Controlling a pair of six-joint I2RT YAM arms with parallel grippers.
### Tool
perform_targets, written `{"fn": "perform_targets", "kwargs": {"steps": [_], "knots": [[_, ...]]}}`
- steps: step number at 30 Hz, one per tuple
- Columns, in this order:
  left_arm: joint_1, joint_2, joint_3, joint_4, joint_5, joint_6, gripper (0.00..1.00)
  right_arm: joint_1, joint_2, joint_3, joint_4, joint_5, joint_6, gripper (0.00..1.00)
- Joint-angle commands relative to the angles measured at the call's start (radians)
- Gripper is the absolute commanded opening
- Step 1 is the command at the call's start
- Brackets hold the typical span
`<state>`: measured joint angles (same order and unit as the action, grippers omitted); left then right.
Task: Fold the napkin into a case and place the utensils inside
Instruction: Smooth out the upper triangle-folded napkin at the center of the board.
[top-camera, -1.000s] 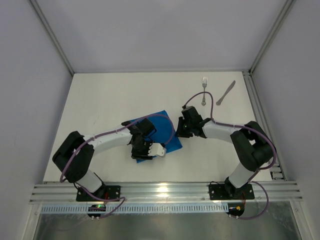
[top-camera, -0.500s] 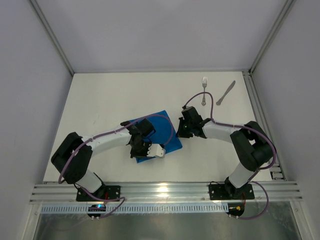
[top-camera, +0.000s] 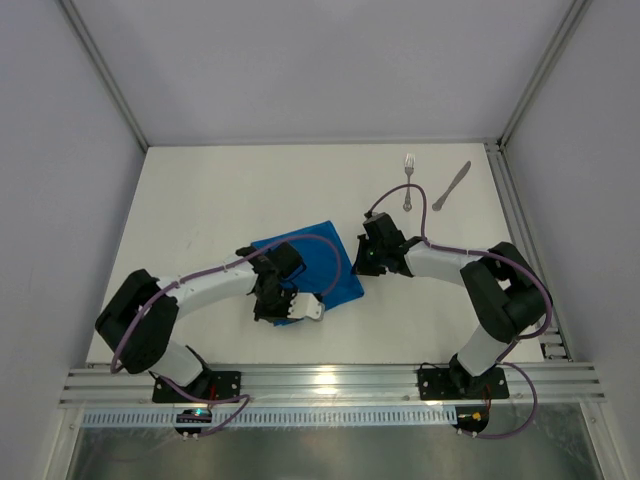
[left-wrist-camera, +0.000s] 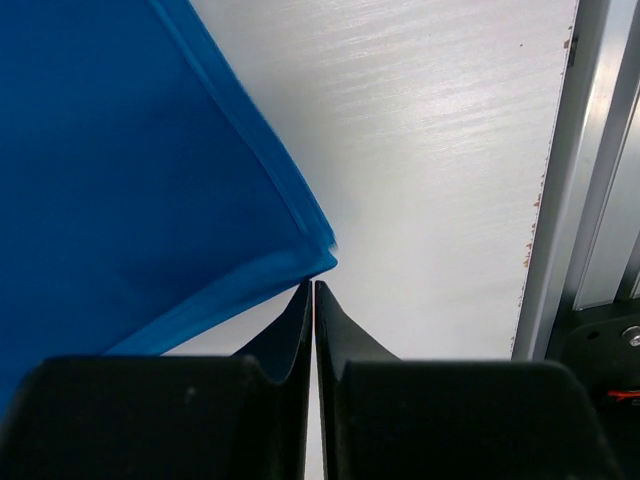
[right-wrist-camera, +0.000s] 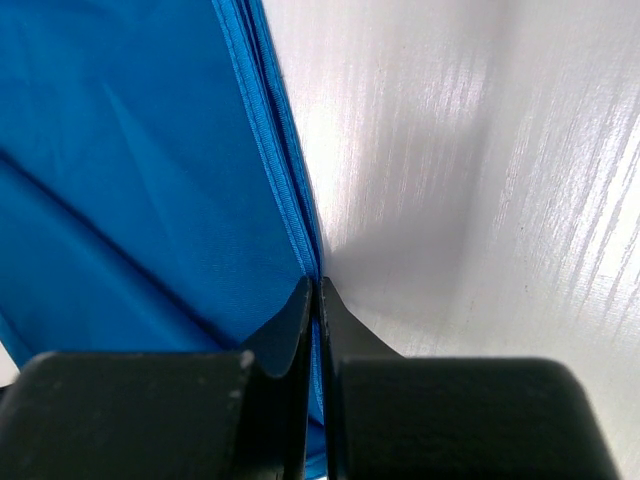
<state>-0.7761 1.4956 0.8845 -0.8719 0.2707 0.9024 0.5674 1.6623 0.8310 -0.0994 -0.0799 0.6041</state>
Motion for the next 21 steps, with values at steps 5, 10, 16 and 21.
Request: {"fn": "perform_targets", "kwargs": {"steps": [5, 10, 16, 21], "knots": [[0.015, 0.058, -0.025, 0.037, -0.013, 0.001, 0.02, 0.0, 0.001, 0.003, -0.016, 0.0, -0.029, 0.05], [0.017, 0.054, -0.024, 0.039, -0.002, 0.001, 0.02, 0.0, -0.068, 0.033, -0.077, -0.006, -0.069, 0.17], [0.027, -0.007, 0.022, -0.016, 0.045, -0.011, 0.03, 0.0, -0.174, 0.068, -0.175, 0.018, -0.104, 0.37], [0.064, -0.095, 0.094, -0.097, 0.146, -0.031, 0.09, 0.02, -0.252, 0.06, -0.214, 0.034, -0.118, 0.37]]}}
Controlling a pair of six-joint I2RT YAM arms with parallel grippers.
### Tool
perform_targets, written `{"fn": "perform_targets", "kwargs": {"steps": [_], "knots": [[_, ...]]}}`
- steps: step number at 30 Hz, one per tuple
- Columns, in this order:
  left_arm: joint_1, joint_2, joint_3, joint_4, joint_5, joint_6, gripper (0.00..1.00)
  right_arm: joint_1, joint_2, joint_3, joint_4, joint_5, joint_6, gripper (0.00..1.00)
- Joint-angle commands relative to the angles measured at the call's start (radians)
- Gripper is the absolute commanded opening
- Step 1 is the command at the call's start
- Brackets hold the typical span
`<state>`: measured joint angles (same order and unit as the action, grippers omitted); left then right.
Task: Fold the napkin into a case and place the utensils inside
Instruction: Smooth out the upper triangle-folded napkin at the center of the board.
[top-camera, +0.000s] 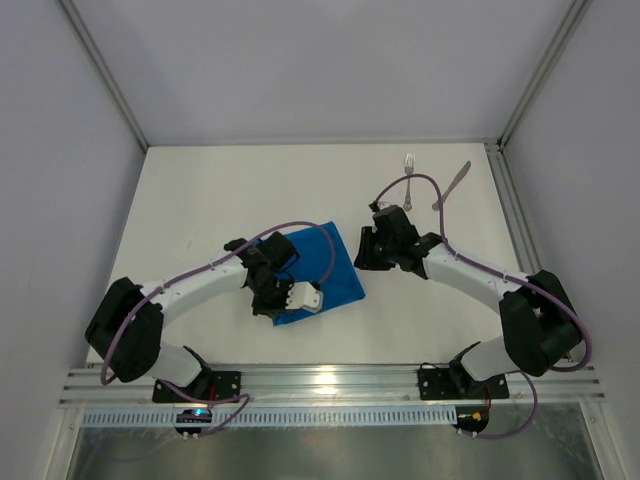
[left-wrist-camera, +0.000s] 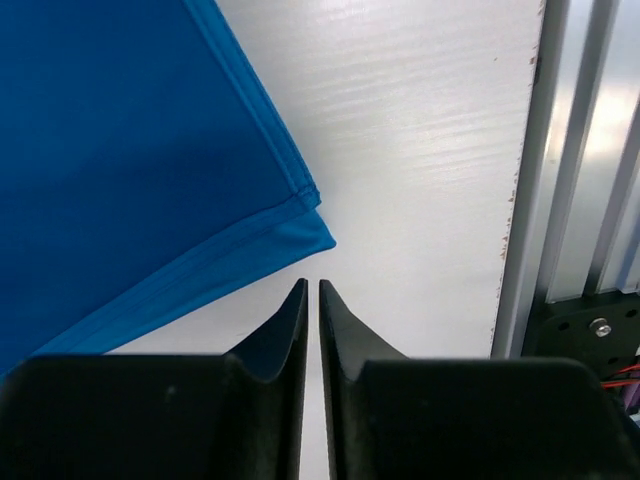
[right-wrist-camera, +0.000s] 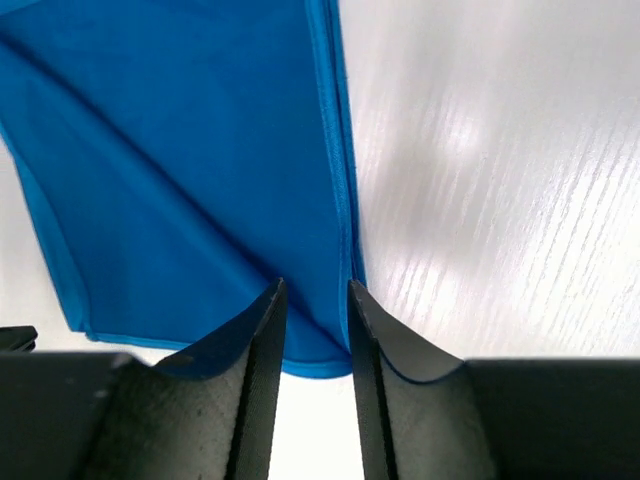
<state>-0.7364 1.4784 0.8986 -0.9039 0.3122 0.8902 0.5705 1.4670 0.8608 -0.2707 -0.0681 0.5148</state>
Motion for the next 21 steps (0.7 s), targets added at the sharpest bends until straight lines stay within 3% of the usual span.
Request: {"fn": "perform_targets", "kwargs": {"steps": [1, 5, 8, 10, 14, 16, 21], "knots": [[0.032, -0.093, 0.094, -0.079, 0.131, -0.02, 0.12, 0.022, -0.065, 0.026, -0.042, 0.019, -0.029, 0.33], [0.139, -0.093, 0.14, -0.086, 0.225, -0.074, 0.23, 0.052, -0.074, -0.012, -0.018, -0.004, -0.018, 0.18], [0.291, -0.061, 0.167, 0.069, 0.24, -0.278, 0.28, 0.097, -0.073, -0.026, 0.005, 0.002, -0.009, 0.11], [0.369, -0.037, 0.195, 0.194, 0.22, -0.458, 0.34, 0.121, -0.063, -0.026, 0.011, 0.011, -0.002, 0.11], [0.492, 0.037, 0.217, 0.342, 0.113, -0.638, 0.45, 0.149, -0.022, -0.036, 0.04, 0.022, 0.007, 0.1], [0.508, 0.083, 0.224, 0.378, 0.113, -0.66, 0.52, 0.155, 0.004, -0.034, 0.051, 0.016, 0.01, 0.09], [0.512, 0.177, 0.25, 0.459, 0.056, -0.646, 0.59, 0.192, 0.081, -0.029, 0.093, 0.005, 0.036, 0.08]]}}
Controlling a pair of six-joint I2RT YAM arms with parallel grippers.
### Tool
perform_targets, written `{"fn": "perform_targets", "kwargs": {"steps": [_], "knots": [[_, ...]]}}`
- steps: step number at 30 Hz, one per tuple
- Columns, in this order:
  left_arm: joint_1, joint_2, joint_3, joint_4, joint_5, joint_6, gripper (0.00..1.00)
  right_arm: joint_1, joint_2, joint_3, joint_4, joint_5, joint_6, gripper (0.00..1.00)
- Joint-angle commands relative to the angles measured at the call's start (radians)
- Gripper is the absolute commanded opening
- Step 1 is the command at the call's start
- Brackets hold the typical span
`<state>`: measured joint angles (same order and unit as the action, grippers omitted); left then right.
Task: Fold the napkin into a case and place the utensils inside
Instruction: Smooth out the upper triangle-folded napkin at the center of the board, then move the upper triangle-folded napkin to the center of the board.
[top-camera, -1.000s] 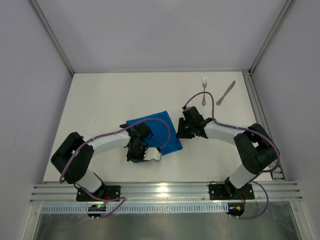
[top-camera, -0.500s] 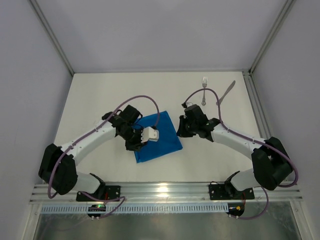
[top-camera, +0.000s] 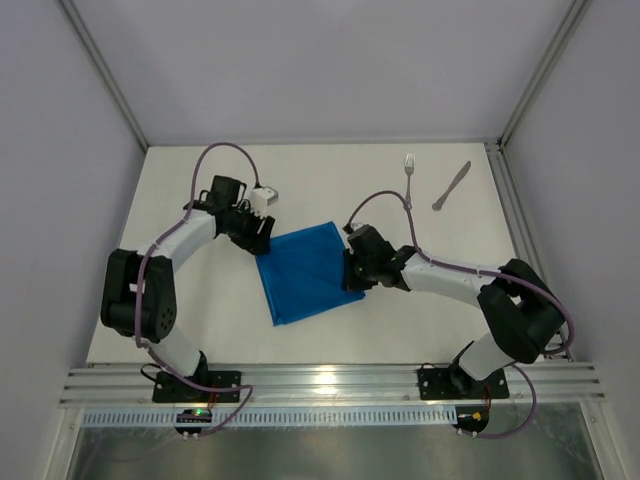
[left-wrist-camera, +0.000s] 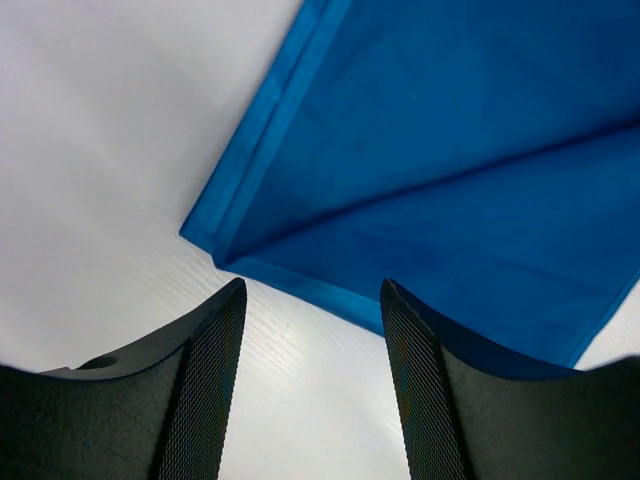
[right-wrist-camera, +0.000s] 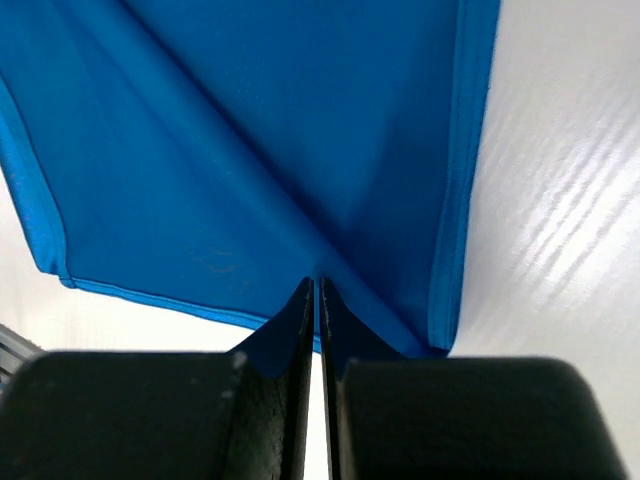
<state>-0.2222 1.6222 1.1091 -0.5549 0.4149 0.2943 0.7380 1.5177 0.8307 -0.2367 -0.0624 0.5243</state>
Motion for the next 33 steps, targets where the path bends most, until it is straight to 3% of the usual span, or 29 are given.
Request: {"fn": "perform_targets", "kwargs": {"steps": [1, 8, 13, 18, 23, 27, 29, 33], "knots": [[-0.002, 0.065, 0.044, 0.119, -0.065, -0.04, 0.59, 0.029, 0.038, 0.001, 0.065, -0.001, 0.031, 0.07], [0.001, 0.156, 0.074, 0.128, -0.145, 0.048, 0.61, 0.044, 0.055, 0.005, 0.082, 0.007, 0.034, 0.07], [0.02, 0.174, 0.067, 0.098, -0.099, 0.089, 0.62, 0.046, 0.041, 0.027, 0.06, 0.019, 0.005, 0.07], [0.047, 0.197, 0.064, 0.09, -0.065, 0.097, 0.62, 0.153, 0.032, 0.133, -0.004, 0.145, -0.079, 0.09], [0.069, 0.222, 0.077, 0.104, -0.05, 0.089, 0.58, 0.283, 0.064, 0.195, 0.073, 0.202, -0.121, 0.2], [0.07, 0.229, 0.078, 0.101, -0.036, 0.089, 0.43, 0.357, 0.2, 0.307, 0.042, 0.223, -0.115, 0.36], [0.07, 0.228, 0.075, 0.101, -0.028, 0.091, 0.4, 0.402, 0.254, 0.384, 0.005, 0.237, -0.122, 0.46], [0.072, 0.223, 0.072, 0.098, -0.025, 0.095, 0.31, 0.454, 0.344, 0.482, -0.047, 0.259, -0.119, 0.52]]}}
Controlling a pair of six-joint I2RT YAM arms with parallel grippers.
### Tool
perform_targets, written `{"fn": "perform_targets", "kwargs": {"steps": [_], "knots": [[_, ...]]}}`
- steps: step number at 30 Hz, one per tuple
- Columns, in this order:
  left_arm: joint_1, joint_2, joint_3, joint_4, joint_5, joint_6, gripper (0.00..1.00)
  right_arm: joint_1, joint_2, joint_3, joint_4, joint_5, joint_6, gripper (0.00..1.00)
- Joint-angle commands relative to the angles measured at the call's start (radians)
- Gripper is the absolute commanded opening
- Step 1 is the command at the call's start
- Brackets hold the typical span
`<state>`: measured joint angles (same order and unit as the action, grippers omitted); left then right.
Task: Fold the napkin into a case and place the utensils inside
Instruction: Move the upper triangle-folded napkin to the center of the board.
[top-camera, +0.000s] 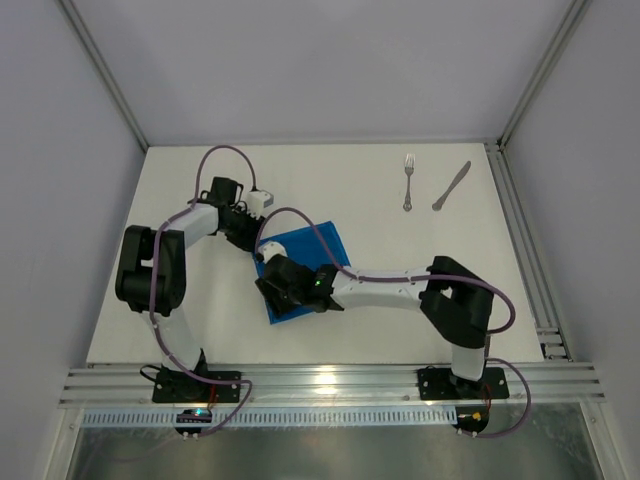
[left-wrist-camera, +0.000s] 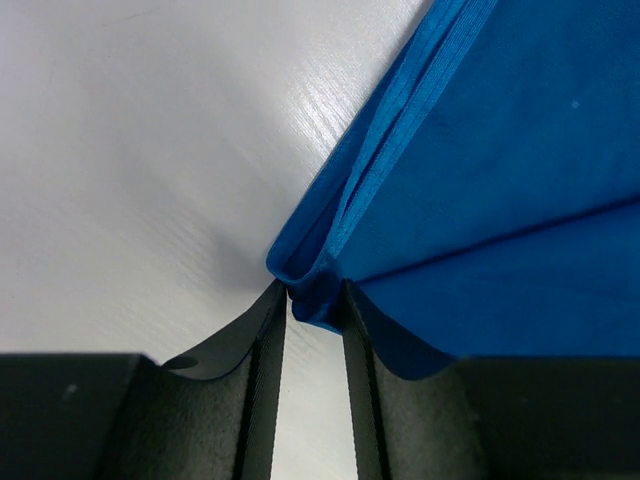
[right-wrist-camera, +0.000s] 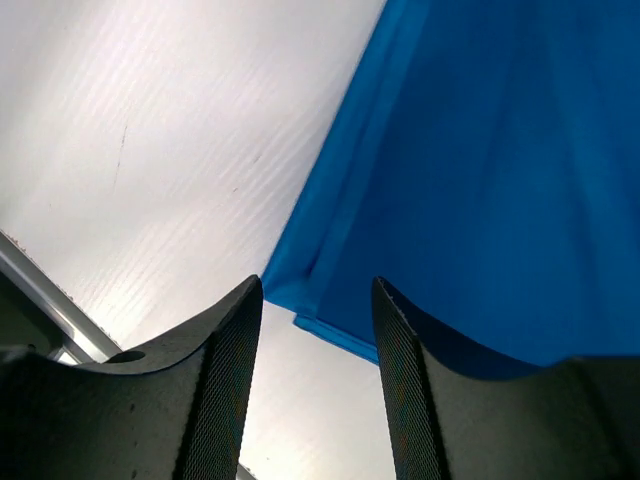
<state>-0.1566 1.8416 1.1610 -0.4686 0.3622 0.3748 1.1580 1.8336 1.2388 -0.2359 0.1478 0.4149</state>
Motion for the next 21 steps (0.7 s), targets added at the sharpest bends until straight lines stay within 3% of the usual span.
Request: {"fn": "perform_targets", "kwargs": {"steps": [1, 12, 18, 21], "knots": [[0.006, 0.005, 0.02, 0.012, 0.027, 0.016, 0.29, 0.038, 0.05, 0.085, -0.052, 0.045, -0.002, 0.52], [0.008, -0.01, -0.003, 0.016, 0.027, 0.018, 0.16, 0.074, 0.13, 0.163, -0.072, 0.036, 0.033, 0.67], [0.041, -0.028, -0.014, -0.008, 0.014, 0.006, 0.11, 0.085, 0.18, 0.189, -0.144, 0.072, 0.03, 0.64], [0.071, -0.047, -0.026, -0.031, 0.014, 0.001, 0.09, 0.085, 0.182, 0.168, -0.152, 0.081, 0.028, 0.54]]}}
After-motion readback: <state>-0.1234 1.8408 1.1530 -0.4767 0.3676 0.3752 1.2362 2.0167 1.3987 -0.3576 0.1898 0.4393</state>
